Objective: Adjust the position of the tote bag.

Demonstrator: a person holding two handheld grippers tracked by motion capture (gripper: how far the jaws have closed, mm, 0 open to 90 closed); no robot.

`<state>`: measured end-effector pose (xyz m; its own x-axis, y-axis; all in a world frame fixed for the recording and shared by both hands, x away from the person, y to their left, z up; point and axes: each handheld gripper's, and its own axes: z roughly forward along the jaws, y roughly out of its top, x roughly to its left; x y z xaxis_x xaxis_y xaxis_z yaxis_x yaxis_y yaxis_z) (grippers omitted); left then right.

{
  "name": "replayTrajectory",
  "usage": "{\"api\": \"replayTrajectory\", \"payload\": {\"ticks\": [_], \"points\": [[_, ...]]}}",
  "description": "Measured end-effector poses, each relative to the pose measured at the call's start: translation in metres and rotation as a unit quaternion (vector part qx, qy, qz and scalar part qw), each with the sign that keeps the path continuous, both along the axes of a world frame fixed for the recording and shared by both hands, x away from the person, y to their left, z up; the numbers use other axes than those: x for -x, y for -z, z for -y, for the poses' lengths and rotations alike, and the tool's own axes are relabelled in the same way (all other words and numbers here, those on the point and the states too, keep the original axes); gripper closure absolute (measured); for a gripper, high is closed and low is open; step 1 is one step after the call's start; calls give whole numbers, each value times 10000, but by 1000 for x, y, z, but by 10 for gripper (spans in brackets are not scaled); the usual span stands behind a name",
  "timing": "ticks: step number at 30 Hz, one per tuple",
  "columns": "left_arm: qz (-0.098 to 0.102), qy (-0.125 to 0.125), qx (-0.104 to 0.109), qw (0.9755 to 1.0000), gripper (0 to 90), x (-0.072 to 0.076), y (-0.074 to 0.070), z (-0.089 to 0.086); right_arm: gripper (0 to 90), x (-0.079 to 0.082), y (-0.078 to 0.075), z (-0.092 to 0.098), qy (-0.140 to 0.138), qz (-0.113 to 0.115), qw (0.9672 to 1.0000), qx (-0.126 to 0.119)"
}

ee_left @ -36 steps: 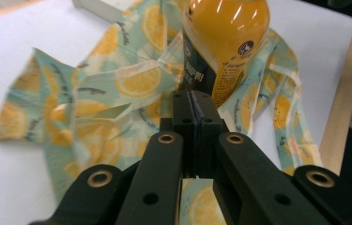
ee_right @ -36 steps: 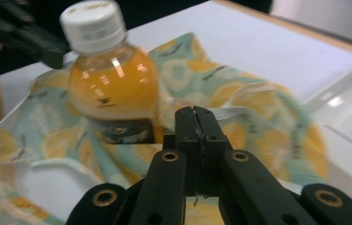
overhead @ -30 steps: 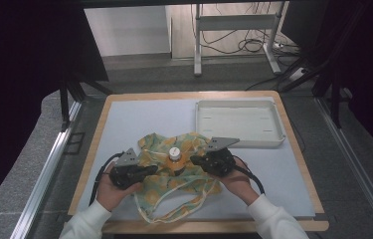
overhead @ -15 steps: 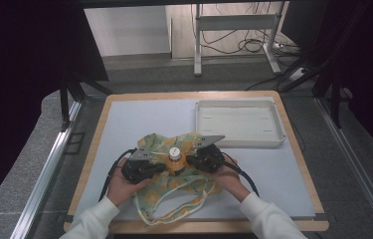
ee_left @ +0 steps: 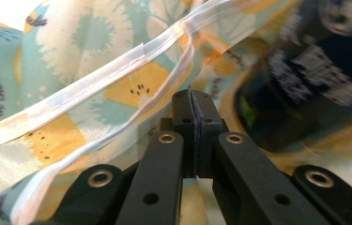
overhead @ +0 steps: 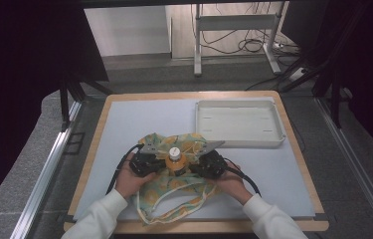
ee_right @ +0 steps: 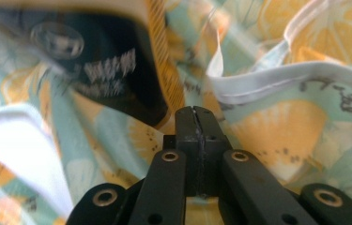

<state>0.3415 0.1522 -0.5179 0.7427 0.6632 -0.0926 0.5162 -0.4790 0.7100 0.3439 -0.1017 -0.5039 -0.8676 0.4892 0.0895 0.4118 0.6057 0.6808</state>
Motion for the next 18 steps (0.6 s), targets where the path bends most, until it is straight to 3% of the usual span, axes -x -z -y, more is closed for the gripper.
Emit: {"api": "replayTrajectory", "payload": {"ticks": [18], "points": [[-102, -576, 57, 9983, 900, -41, 9, -11, 893, 24, 10, 9, -440, -146, 9988, 137]]}}
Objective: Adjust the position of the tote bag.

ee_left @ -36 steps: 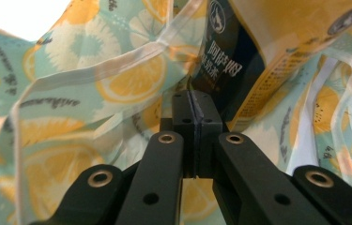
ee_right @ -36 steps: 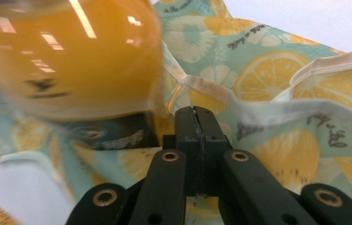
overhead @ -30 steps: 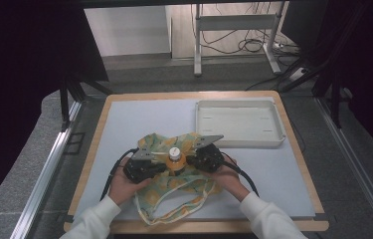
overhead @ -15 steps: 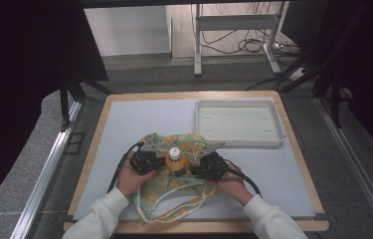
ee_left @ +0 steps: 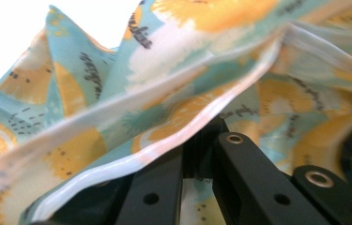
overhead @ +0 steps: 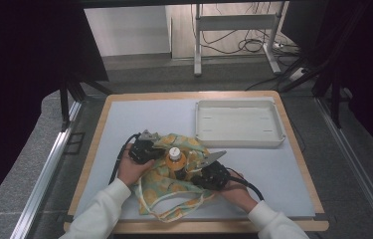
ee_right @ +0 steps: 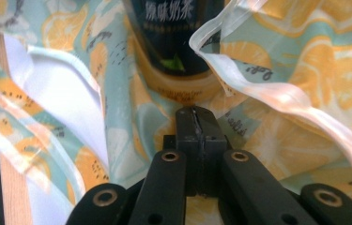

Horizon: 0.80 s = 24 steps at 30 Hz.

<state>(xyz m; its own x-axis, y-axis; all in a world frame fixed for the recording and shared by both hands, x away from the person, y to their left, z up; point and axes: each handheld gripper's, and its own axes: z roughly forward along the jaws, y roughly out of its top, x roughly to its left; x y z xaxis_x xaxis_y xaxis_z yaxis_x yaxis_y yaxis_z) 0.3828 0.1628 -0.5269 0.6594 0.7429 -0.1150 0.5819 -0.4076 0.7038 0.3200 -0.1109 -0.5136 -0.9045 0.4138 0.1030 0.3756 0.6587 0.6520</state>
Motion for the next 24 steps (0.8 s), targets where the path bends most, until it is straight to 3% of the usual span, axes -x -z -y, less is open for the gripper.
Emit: {"api": "replayTrajectory", "payload": {"ticks": [4, 8, 10, 16, 19, 24], "points": [[-54, -64, 4, 10000, 900, -9, 4, 1, 893, 1, 2, 2, -61, 0, 10000, 9], [-56, 2, 37, 10000, 900, -8, 1, 2, 893, 0, 2, 1, -50, -2, 10000, -3], [-6, 120, 37, 9999, 900, -2, -4, 4, 893, -1, -1, 2, -34, 36, 10000, -58], [334, 610, 123, 9975, 900, 35, -33, 1, 893, -6, -16, 2, 100, 268, 9993, -247], [358, 716, 216, 9966, 900, 50, -39, -1, 893, -13, -21, -1, 202, 338, 9989, -267], [276, 896, 89, 9956, 900, 70, -37, 0, 893, -29, -24, -11, 302, 396, 9986, -189]]}}
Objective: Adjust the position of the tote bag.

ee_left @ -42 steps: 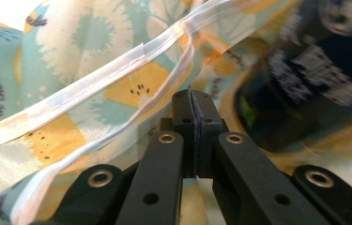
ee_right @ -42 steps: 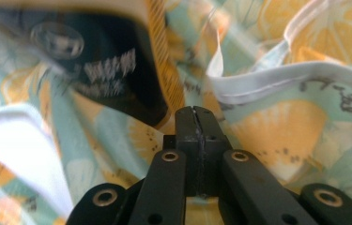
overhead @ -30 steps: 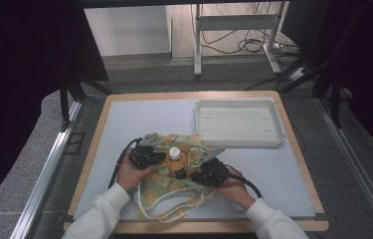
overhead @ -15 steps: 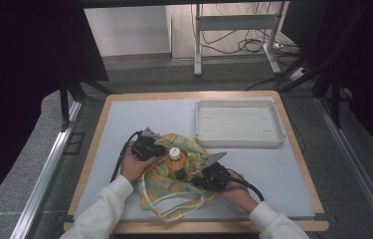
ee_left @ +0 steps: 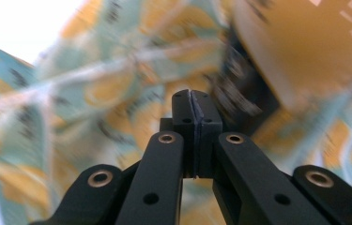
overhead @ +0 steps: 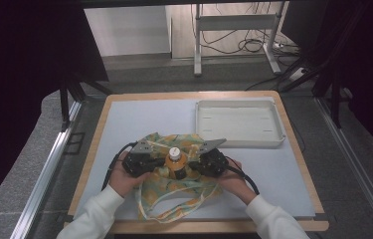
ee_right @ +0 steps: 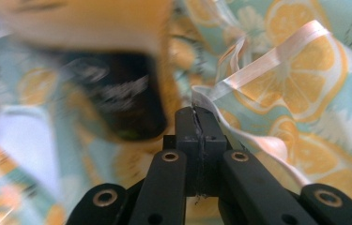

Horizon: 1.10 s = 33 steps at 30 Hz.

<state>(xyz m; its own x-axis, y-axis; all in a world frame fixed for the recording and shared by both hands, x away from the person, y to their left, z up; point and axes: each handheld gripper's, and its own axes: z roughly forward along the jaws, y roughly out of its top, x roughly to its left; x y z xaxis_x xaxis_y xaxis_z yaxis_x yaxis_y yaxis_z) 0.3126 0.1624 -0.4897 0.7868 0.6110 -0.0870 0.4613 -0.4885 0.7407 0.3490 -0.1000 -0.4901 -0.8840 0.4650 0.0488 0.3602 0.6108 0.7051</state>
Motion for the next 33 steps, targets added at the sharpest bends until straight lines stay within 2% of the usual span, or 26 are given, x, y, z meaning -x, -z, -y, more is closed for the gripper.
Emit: {"api": "replayTrajectory", "payload": {"ticks": [3, 8, 12, 19, 24, 33], "points": [[-143, 37, -133, 9998, 900, 5, 8, -1, 893, -13, 2, -6, 136, 8, 9999, 70], [-413, 90, -231, 9988, 900, 5, 24, -2, 893, -32, 5, -13, 468, 97, 9987, 189], [-505, 161, -294, 9982, 900, 7, 29, 2, 893, -41, 5, -17, 656, 165, 9974, 239], [-581, 253, -424, 9971, 900, 9, 35, 4, 893, -51, 8, -24, 828, 236, 9958, 301], [-612, 257, -440, 9968, 900, 11, 38, 2, 893, -55, 11, -27, 874, 313, 9951, 330], [-643, 278, -456, 9965, 900, 11, 40, 3, 893, -62, 16, -29, 967, 301, 9943, 345]]}}
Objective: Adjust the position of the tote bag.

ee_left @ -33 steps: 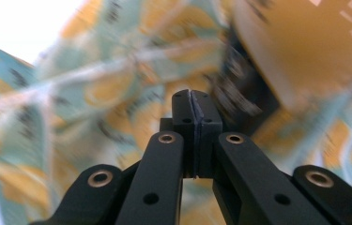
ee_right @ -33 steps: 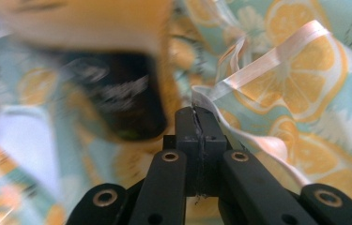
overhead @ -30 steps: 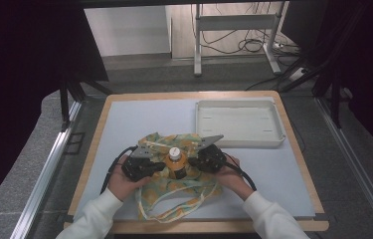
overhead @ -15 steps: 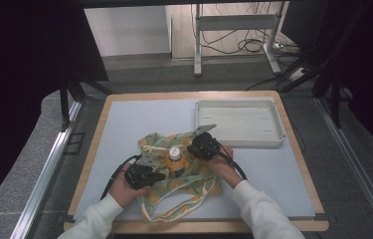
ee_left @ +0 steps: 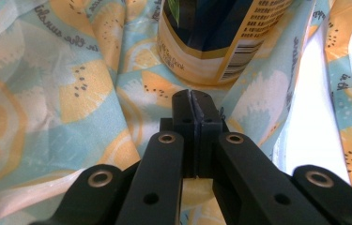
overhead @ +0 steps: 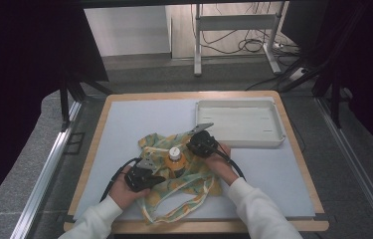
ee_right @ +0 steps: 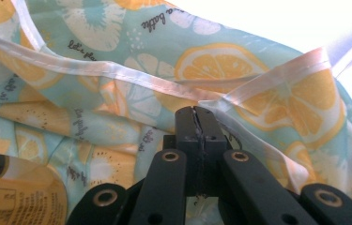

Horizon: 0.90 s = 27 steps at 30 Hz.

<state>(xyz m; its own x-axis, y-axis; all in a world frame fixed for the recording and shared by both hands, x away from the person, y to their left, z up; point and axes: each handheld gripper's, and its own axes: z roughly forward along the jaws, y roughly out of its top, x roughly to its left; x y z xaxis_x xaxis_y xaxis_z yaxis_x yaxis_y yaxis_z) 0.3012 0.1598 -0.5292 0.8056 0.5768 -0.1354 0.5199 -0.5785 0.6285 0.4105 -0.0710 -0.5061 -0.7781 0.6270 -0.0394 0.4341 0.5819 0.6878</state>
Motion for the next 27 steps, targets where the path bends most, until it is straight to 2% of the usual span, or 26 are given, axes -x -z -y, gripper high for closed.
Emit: {"api": "replayTrajectory", "payload": {"ticks": [20, 24, 27], "points": [[-129, 129, 95, 9998, 900, 10, 3, -2, 893, -5, 3, 1, 71, -16, 10000, -26], [-109, 123, 96, 9998, 900, 10, 2, -3, 893, -5, 4, 1, 77, -24, 10000, -13], [-14, 41, 202, 9998, 900, 9, -2, -7, 893, -5, 3, 1, 72, -38, 10000, -44]]}}
